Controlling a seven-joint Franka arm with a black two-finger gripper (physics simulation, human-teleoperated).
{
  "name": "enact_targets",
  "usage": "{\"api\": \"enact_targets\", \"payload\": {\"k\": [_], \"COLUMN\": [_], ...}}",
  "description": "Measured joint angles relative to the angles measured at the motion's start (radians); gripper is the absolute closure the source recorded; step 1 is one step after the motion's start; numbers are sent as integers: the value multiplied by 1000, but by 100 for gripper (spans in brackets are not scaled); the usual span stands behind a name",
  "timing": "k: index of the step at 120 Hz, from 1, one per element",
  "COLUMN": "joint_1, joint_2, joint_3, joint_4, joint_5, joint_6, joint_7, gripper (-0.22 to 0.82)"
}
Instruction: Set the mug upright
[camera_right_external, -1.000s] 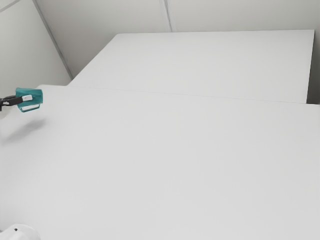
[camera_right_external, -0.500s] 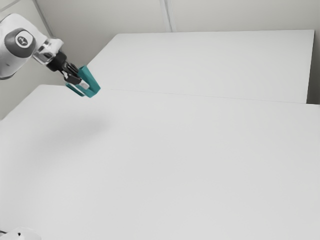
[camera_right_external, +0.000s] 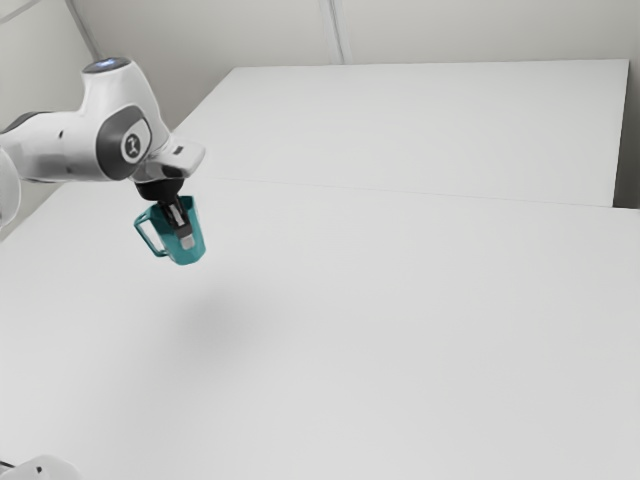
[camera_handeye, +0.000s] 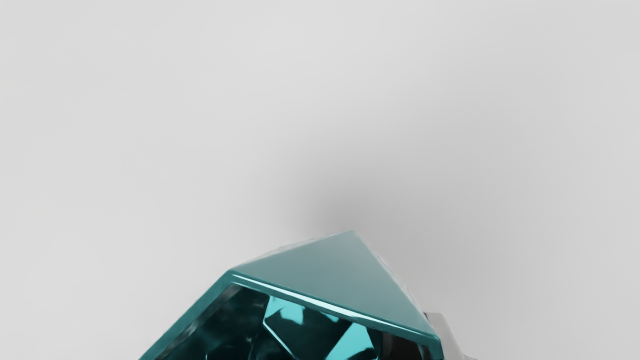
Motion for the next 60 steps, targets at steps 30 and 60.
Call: {"api": "enact_targets", "payload": {"k": [30, 60], "joint_1": [4, -18], "joint_2": [-137, -176], "joint_3": [5, 7], "joint_4": [-158, -255], "joint_5": [-78, -118], "joint_6": [131, 240], "joint_7": [-104, -174], "gripper": [78, 78]}}
